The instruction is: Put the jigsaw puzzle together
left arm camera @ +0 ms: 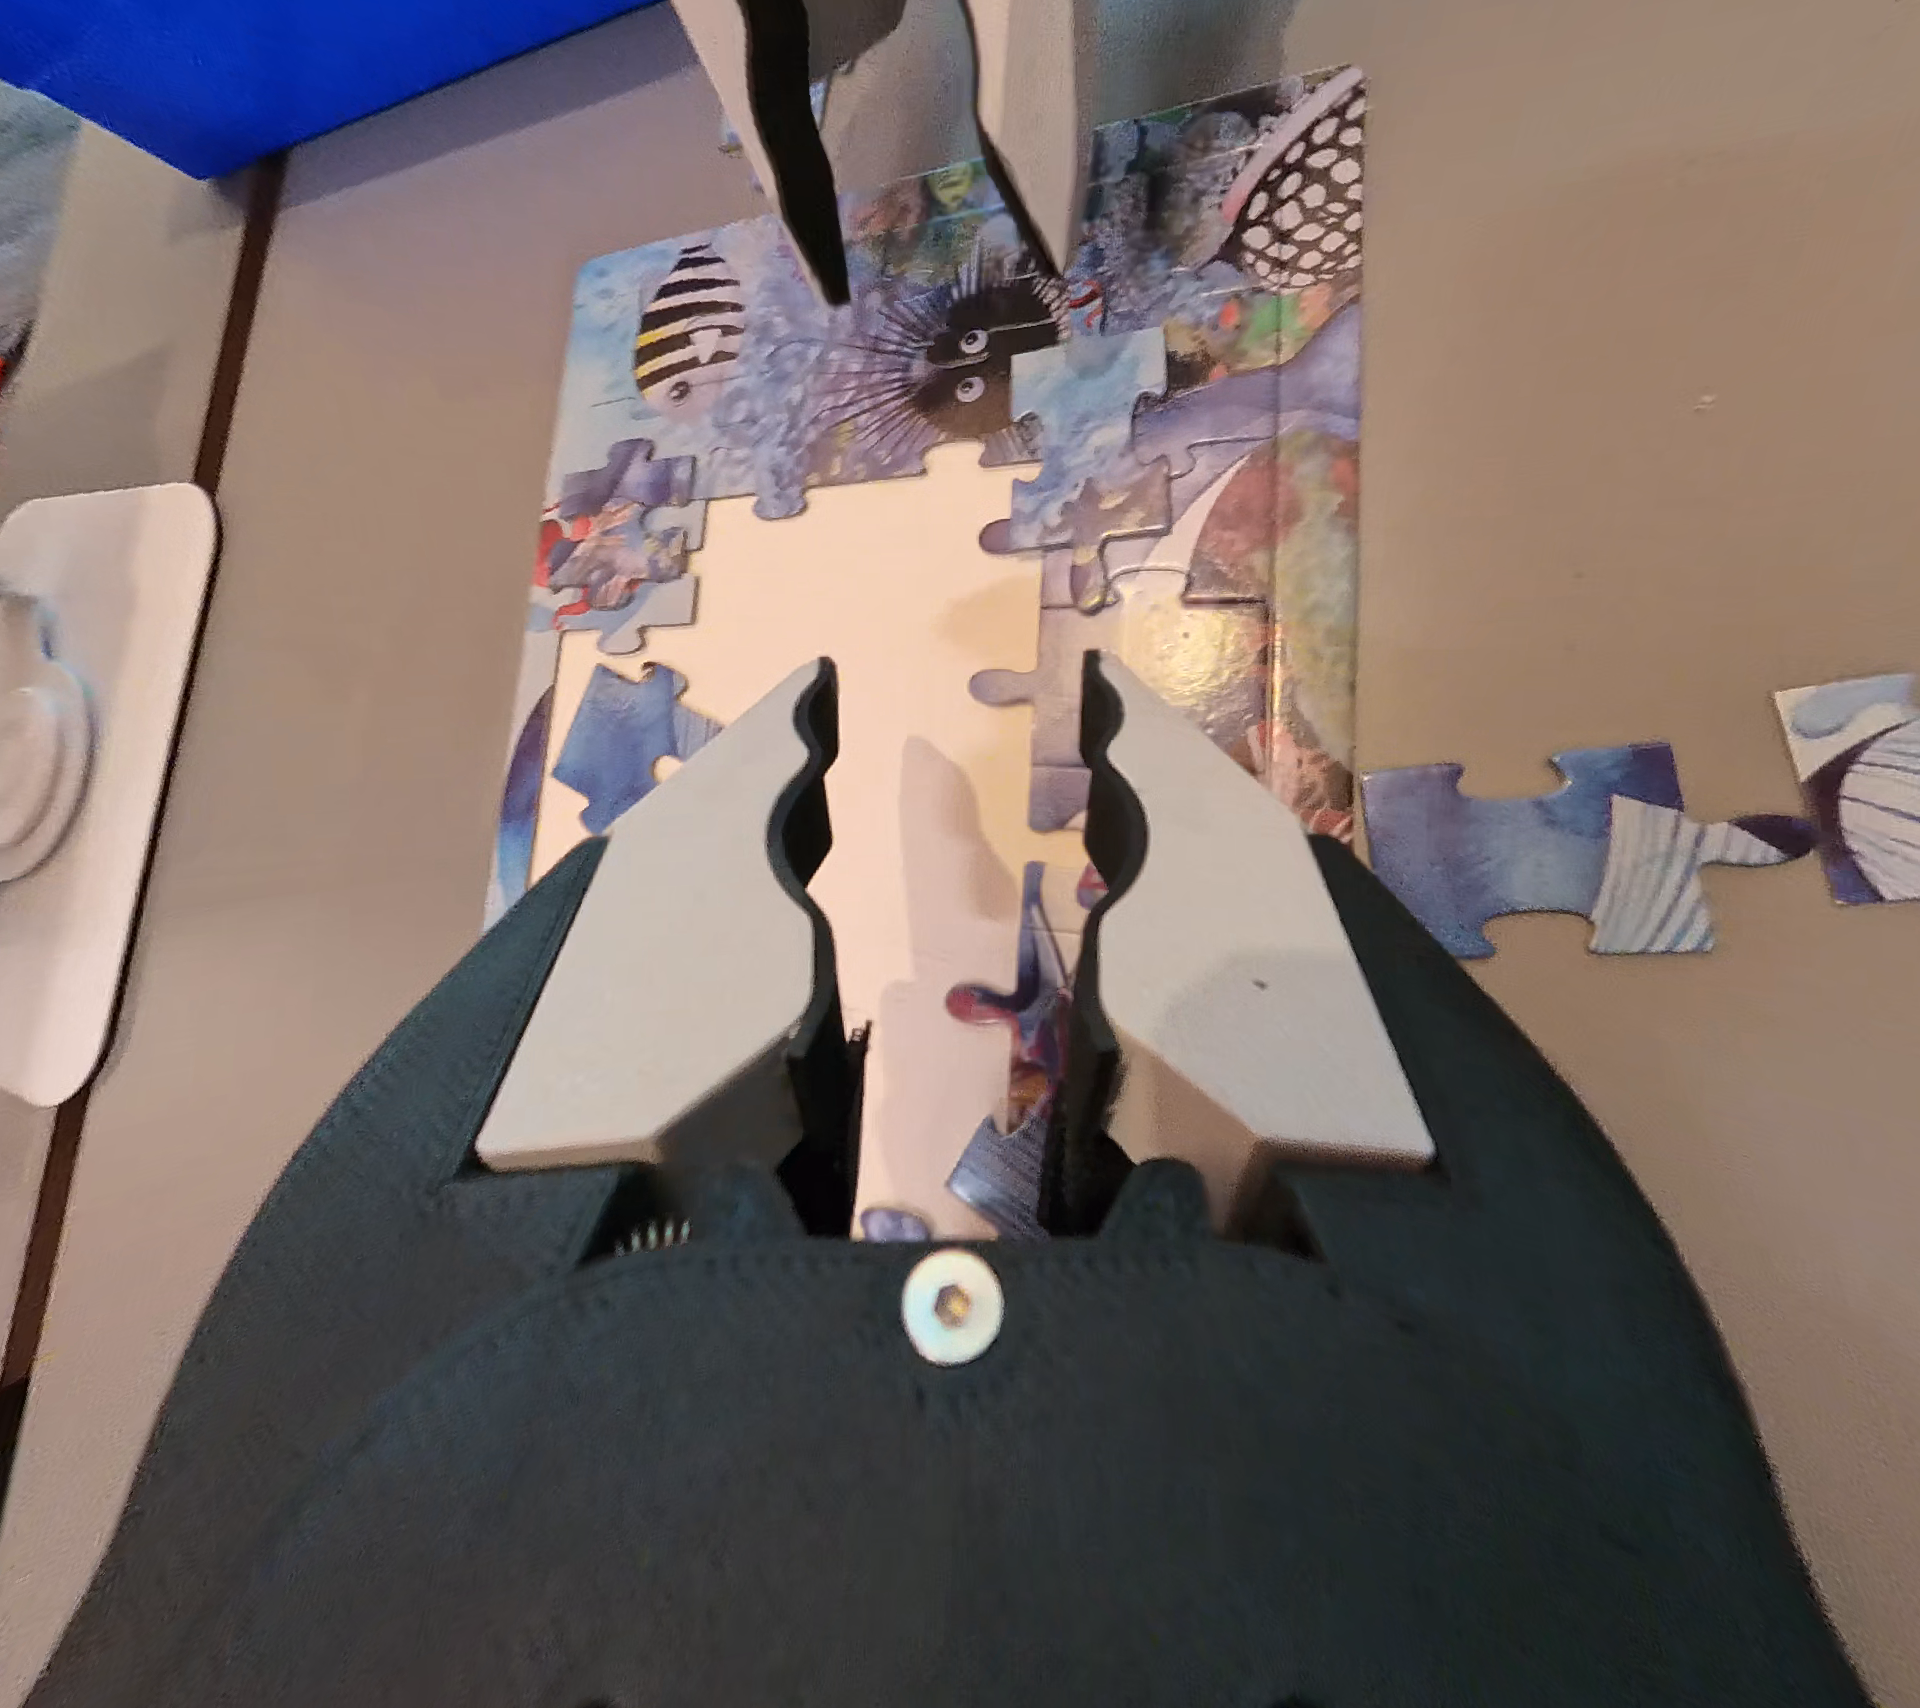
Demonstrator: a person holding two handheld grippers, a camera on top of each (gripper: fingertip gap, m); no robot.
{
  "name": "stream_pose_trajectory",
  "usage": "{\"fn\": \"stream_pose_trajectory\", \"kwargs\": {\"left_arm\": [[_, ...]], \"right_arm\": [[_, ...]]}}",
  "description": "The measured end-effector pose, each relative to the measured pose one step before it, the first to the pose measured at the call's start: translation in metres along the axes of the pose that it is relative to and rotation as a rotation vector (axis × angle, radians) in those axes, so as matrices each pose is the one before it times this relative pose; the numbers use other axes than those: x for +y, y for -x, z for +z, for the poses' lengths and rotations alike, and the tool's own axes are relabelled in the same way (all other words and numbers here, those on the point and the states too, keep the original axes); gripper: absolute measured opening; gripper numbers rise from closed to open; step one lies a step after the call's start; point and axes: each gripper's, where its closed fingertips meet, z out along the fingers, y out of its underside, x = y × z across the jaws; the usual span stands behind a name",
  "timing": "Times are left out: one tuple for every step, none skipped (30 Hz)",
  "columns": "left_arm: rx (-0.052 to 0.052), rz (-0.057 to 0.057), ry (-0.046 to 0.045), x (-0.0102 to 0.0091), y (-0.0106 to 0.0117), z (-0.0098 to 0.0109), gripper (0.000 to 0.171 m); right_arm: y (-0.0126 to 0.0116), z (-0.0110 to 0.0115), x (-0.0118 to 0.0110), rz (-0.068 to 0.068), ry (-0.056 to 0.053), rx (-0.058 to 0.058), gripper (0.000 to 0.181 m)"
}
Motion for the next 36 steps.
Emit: {"fn": "stream_pose_trajectory", "kwargs": {"left_arm": [[0.0140, -0.0024, 0.00363, 0.00069, -0.00330, 0.00227, 0.047], [0.0183, -0.0135, -0.00123, 0.00036, -0.00313, 0.00160, 0.048], [0.0170, -0.0202, -0.00970, -0.00115, -0.00221, 0.00101, 0.049], [0.0146, -0.0203, -0.01191, -0.00207, -0.00175, 0.00060, 0.051], [0.0128, -0.0154, -0.00801, -0.00200, -0.00162, 0.00041, 0.051], [0.0070, -0.0071, -0.00733, -0.00209, -0.00142, 0.00038, 0.051], [0.0006, -0.0006, -0.00368, -0.00133, -0.00103, 0.00072, 0.051], [-0.0002, 0.0016, 0.00628, 0.00051, -0.00084, 0.00114, 0.050], [0.0020, 0.0017, 0.00500, 0.00074, -0.00116, 0.00125, 0.050], [0.0037, -0.0015, -0.00112, 0.00034, -0.00091, 0.00121, 0.049], [0.0035, -0.0048, 0.00053, 0.00085, -0.00051, 0.00147, 0.049], [0.0006, -0.0046, 0.00280, 0.00137, 0.00013, 0.00162, 0.049], [0.0052, -0.0022, 0.00235, 0.00100, -0.00062, 0.00184, 0.049], [0.0064, -0.0006, 0.00093, 0.00038, -0.00089, 0.00168, 0.049], [0.0084, 0.0022, 0.00127, 0.00015, -0.00154, 0.00145, 0.049], [0.0118, 0.0028, -0.00311, -0.00140, -0.00221, 0.00087, 0.049], [0.0073, 0.0000, -0.00149, -0.00208, -0.00131, 0.00064, 0.051], [0.0042, 0.0046, -0.00132, -0.00236, -0.00142, 0.00080, 0.051], [-0.0023, 0.0074, -0.00233, -0.00260, -0.00070, 0.00112, 0.050], [-0.0038, 0.0072, 0.00063, -0.00216, -0.00048, 0.00159, 0.049], [0.0009, 0.0075, 0.00367, -0.00138, -0.00139, 0.00234, 0.049], [0.0082, 0.0052, 0.00349, -0.00094, -0.00251, 0.00246, 0.046], [0.0051, -0.0025, -0.00480, -0.00190, -0.00132, 0.00159, 0.043], [0.0023, -0.0040, 0.00083, -0.00065, -0.00046, 0.00096, 0.040], [0.0024, -0.0031, 0.00153, 0.00012, -0.00030, 0.00047, 0.035], [0.0053, -0.0027, -0.00012, 0.00040, -0.00054, 0.00044, 0.029], [0.0087, -0.0062, -0.00435, -0.00018, -0.00099, 0.00051, 0.025], [0.0068, -0.0062, -0.00274, 0.00009, -0.00066, 0.00092, 0.018], [-0.0018, -0.0052, -0.00326, 0.00021, 0.00047, 0.00115, 0.013], [0.0047, -0.0090, -0.00679, -0.00059, -0.00037, 0.00051, 0.011], [0.0040, -0.0030, -0.00117, 0.00005, -0.00033, -0.00002, 0.010], [0.0011, 0.0024, 0.00275, 0.00061, -0.00019, -0.00060, 0.009], [0.0045, 0.0044, 0.00149, 0.00039, -0.00102, -0.00100, 0.005], [-0.0005, 0.0014, 0.00395, 0.00081, 0.00042, -0.00130, 0.000], [-0.0004, -0.0007, 0.00862, 0.00148, 0.00119, -0.00169, 0.000], [-0.0028, -0.0012, 0.00374, 0.00091, 0.00214, -0.00183, 0.000]], "right_arm": [[0.00578, 0.00573, 0.00158, -0.0290, 0.0262, -0.0115, 0.054], [0.00615, 0.00499, 0.00050, -0.0275, 0.0184, -0.0167, 0.054], [0.00685, 0.00449, -0.00046, -0.0241, 0.0110, -0.0225, 0.054], [0.00435, 0.00398, -0.00060, -0.0200, 0.0107, -0.0105, 0.053], [0.00409, 0.00361, 0.00029, -0.0181, 0.0167, -0.0100, 0.054], [0.00297, 0.00297, 0.00067, -0.0210, 0.0177, -0.0021, 0.052], [-0.00031, 0.00257, 0.00073, -0.0185, 0.0146, 0.0148, 0.048], [-0.00137, 0.00218, 0.00099, -0.0089, 0.0130, 0.0155, 0.045], [0.00049, 0.00094, -0.00097, -0.0050, -0.0032, -0.0002, 0.040], [0.00138, 0.00060, 0.00032, -0.0032, 0.0027, -0.0081, 0.033], [-0.00148, 0.00023, 0.00058, -0.0021, 0.0013, 0.0098, 0.029], [0.00038, -0.00001, 0.00072, -0.0036, 0.0032, -0.0027, 0.022], [0.00067, 0.00012, 0.00064, -0.0028, 0.0022, -0.0051, 0.014], [0.00019, 0.00035, 0.00051, -0.0004, 0.0004, -0.0028, 0.010], [0.00073, 0.00038, -0.00038, 0.0046, -0.0039, -0.0081, 0.009], [0.00017, 0.00007, -0.00024, 0.0025, -0.0005, -0.0036, 0.009], [-0.00075, -0.00083, -0.00007, 0.0003, -0.0004, 0.0030, 0.010], [-0.00138, -0.00187, -0.00016, 0.0071, -0.0043, 0.0052, 0.015], [-0.00088, -0.00256, -0.00105, 0.0151, -0.0139, -0.0046, 0.020], [-0.00001, -0.00269, -0.00098, 0.0175, -0.0173, -0.0108, 0.025], [-0.00015, -0.00211, 0.00111, 0.0153, -0.0063, -0.0093, 0.030], [-0.00151, -0.00094, 0.00192, 0.0118, 0.0014, -0.0007, 0.034], [-0.00068, 0.00036, 0.00112, 0.0080, -0.0006, -0.0041, 0.034], [0.00047, 0.00134, 0.00119, 0.0054, 0.0030, -0.0094, 0.034], [0.00046, 0.00051, -0.00077, -0.0001, -0.0054, -0.0035, 0.033], [0.00061, -0.00012, 0.00035, 0.0008, 0.0050, -0.0026, 0.033], [0.00027, -0.00034, 0.00031, 0.0002, 0.0025, -0.0001, 0.033], [0.00040, 0.00002, 0.00054, 0.0013, 0.0019, -0.0027, 0.031], [0.00007, -0.00005, -0.00002, 0.0022, -0.0014, -0.0023, 0.031], [-0.00036, -0.00002, 0.00023, 0.0030, 0.0003, -0.0012, 0.031], [-0.00113, -0.00041, 0.00027, 0.0025, -0.0011, 0.0039, 0.030], [-0.00236, -0.00120, 0.00049, 0.0035, -0.0014, 0.0098, 0.030], [-0.00402, -0.00204, 0.00053, 0.0075, -0.0038, 0.0173, 0.030], [-0.00546, -0.00292, -0.00045, 0.0110, -0.0114, 0.0234, 0.030], [-0.00641, -0.00352, -0.00236, 0.0111, -0.0218, 0.0286, 0.032], [-0.00385, -0.00340, -0.00338, 0.0089, -0.0255, 0.0153, 0.033]]}}
